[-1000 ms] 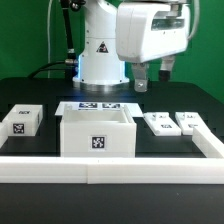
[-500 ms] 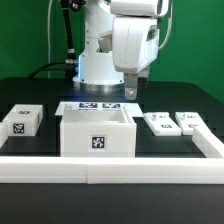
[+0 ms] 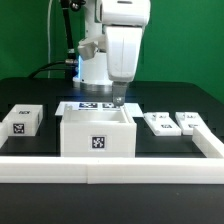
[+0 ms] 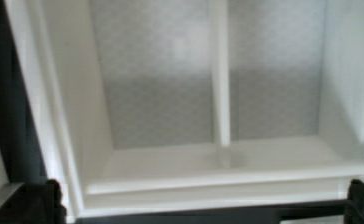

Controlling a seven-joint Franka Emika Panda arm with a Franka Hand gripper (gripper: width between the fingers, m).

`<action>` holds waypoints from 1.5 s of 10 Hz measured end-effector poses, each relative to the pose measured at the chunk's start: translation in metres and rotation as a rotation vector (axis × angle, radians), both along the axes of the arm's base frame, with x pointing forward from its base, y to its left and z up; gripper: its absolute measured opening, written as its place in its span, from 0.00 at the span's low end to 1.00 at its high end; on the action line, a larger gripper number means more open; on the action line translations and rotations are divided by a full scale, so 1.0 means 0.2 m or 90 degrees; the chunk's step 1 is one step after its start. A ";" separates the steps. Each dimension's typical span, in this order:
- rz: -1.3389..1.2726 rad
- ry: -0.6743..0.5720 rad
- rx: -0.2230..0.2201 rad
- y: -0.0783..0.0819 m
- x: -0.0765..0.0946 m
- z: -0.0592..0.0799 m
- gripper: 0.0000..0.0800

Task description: Assemble cabinet

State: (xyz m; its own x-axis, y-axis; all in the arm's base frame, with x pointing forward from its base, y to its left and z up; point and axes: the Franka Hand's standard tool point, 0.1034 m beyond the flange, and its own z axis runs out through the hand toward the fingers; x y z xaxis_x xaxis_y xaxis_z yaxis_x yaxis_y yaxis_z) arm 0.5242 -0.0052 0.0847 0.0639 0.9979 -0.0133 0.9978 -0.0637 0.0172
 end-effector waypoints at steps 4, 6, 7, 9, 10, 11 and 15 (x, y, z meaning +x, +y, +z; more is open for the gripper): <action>0.003 0.015 0.000 0.00 -0.12 -0.04 1.00; 0.006 0.013 0.003 -0.01 -0.22 -0.08 1.00; 0.007 0.011 0.004 -0.01 -0.28 -0.10 1.00; 0.006 0.020 0.006 -0.02 -0.36 -0.14 1.00; 0.005 0.021 0.007 -0.02 -0.39 -0.16 1.00; 0.005 0.025 0.009 -0.02 -0.39 -0.19 1.00; -0.001 0.042 0.015 -0.02 -0.44 -0.30 1.00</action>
Offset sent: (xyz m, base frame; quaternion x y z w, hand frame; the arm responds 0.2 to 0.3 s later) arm -0.0300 0.0000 0.0000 0.0000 0.0000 0.0000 1.0000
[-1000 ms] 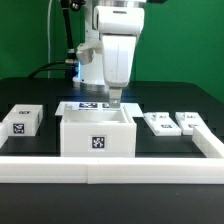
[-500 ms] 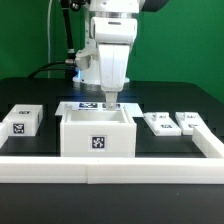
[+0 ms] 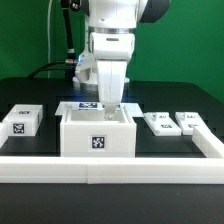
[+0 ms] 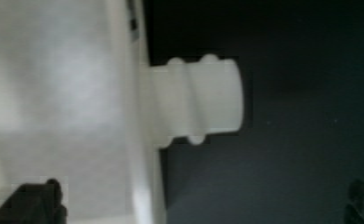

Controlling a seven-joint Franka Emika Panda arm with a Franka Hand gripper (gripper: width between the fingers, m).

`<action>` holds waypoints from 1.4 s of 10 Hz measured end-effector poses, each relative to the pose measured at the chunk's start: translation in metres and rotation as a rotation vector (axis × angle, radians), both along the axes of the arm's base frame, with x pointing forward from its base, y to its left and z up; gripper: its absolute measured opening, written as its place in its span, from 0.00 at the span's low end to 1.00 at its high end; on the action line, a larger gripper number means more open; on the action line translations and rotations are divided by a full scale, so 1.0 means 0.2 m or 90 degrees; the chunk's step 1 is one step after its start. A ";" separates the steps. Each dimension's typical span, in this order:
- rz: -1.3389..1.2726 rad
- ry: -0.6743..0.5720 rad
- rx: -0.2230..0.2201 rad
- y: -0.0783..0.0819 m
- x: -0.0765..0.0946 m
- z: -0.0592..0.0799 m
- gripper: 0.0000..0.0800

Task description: Assemble cabinet

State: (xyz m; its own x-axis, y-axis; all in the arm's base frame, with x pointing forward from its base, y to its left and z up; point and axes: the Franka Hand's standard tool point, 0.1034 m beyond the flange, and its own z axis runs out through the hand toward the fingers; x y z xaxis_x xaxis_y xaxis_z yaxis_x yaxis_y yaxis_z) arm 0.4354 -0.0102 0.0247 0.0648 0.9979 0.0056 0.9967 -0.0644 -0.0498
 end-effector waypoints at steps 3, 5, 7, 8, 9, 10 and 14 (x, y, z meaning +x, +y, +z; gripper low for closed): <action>-0.005 0.004 0.000 -0.01 -0.01 -0.01 0.96; -0.005 0.004 0.000 -0.01 -0.01 -0.01 0.51; -0.005 0.004 0.000 -0.01 -0.01 -0.01 0.33; -0.005 0.004 0.000 -0.01 -0.01 -0.01 0.11; -0.005 0.003 0.000 -0.01 -0.01 -0.01 0.11; -0.006 0.000 0.000 -0.01 0.00 -0.01 0.05; -0.006 -0.001 0.000 -0.01 0.00 -0.01 0.05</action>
Offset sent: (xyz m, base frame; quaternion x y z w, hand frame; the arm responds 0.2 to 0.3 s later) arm 0.0000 0.0000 0.0000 0.0000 0.0000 0.0000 1.0000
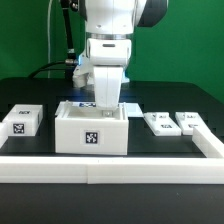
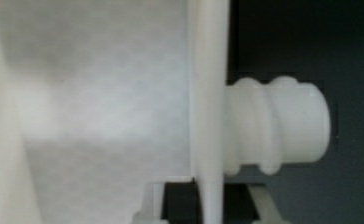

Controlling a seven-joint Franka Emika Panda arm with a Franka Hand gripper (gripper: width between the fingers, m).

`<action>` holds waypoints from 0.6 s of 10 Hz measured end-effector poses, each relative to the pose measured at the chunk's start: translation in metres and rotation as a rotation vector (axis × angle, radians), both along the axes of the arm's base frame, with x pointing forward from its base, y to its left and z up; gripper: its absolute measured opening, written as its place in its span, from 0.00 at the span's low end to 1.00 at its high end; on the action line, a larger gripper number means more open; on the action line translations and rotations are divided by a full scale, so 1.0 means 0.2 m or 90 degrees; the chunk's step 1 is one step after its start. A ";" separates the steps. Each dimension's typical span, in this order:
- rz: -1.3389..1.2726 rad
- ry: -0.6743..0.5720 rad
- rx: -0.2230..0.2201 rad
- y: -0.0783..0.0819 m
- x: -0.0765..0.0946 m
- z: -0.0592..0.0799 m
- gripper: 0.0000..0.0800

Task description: Assemble cabinet

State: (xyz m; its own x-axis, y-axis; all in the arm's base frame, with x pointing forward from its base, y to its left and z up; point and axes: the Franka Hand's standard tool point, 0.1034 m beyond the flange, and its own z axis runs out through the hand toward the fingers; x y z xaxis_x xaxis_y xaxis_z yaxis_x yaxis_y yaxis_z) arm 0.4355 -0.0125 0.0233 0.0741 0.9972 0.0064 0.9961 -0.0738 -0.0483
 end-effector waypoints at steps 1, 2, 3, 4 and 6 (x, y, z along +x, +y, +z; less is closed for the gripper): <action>0.000 0.000 0.000 0.00 0.00 0.00 0.05; 0.001 -0.001 0.000 0.00 0.00 0.00 0.05; 0.007 -0.004 -0.001 0.01 0.03 0.01 0.05; 0.014 -0.006 -0.001 0.03 0.08 0.02 0.05; 0.026 -0.017 0.004 0.10 0.18 0.02 0.05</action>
Offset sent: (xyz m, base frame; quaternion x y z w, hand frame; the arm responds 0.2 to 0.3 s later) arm 0.0393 0.0204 0.0019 0.0076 -0.0029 -0.0515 0.9986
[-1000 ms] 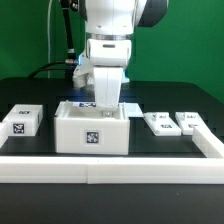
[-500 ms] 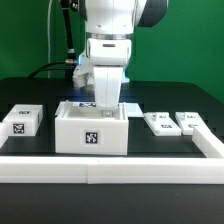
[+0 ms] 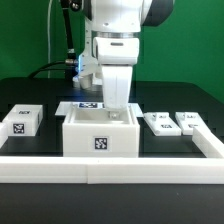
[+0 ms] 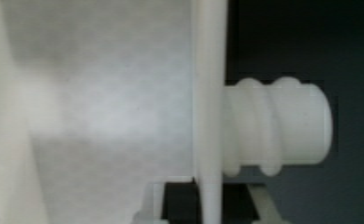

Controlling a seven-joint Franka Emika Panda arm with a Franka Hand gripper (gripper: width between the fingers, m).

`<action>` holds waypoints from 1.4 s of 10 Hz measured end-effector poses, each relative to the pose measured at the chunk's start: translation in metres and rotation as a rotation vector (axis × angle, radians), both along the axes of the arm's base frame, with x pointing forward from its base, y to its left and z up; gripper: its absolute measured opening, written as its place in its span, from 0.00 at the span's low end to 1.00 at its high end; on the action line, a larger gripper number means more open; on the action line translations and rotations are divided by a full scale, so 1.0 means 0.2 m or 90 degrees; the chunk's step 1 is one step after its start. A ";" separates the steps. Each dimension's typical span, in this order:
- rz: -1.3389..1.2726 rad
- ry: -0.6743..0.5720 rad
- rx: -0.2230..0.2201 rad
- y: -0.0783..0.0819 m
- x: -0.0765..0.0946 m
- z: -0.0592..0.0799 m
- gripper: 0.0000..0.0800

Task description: Assemble cabinet

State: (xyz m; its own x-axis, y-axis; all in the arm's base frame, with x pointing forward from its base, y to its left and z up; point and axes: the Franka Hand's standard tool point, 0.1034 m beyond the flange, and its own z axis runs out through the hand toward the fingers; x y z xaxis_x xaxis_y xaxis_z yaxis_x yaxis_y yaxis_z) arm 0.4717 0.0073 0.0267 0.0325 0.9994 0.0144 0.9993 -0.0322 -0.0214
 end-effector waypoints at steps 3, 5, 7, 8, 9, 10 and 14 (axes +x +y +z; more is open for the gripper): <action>0.019 -0.002 0.000 0.08 0.06 -0.01 0.05; 0.017 -0.001 0.000 0.07 0.06 -0.01 0.05; 0.017 -0.001 0.000 0.07 0.06 -0.01 0.05; 0.005 -0.002 0.002 0.11 0.08 -0.02 0.05; 0.002 -0.007 0.006 0.18 0.11 -0.02 0.05; 0.003 -0.011 0.008 0.25 0.13 -0.02 0.05; -0.007 -0.023 0.012 0.43 0.20 -0.02 0.05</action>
Offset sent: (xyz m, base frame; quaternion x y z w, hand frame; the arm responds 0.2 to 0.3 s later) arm 0.0000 0.0000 0.0000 0.0000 0.0000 0.0000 1.0000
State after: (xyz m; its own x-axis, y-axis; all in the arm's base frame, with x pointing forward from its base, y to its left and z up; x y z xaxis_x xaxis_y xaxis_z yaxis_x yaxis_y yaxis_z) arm 0.5111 0.0933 0.0234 0.0429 0.9985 0.0338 0.9990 -0.0434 0.0140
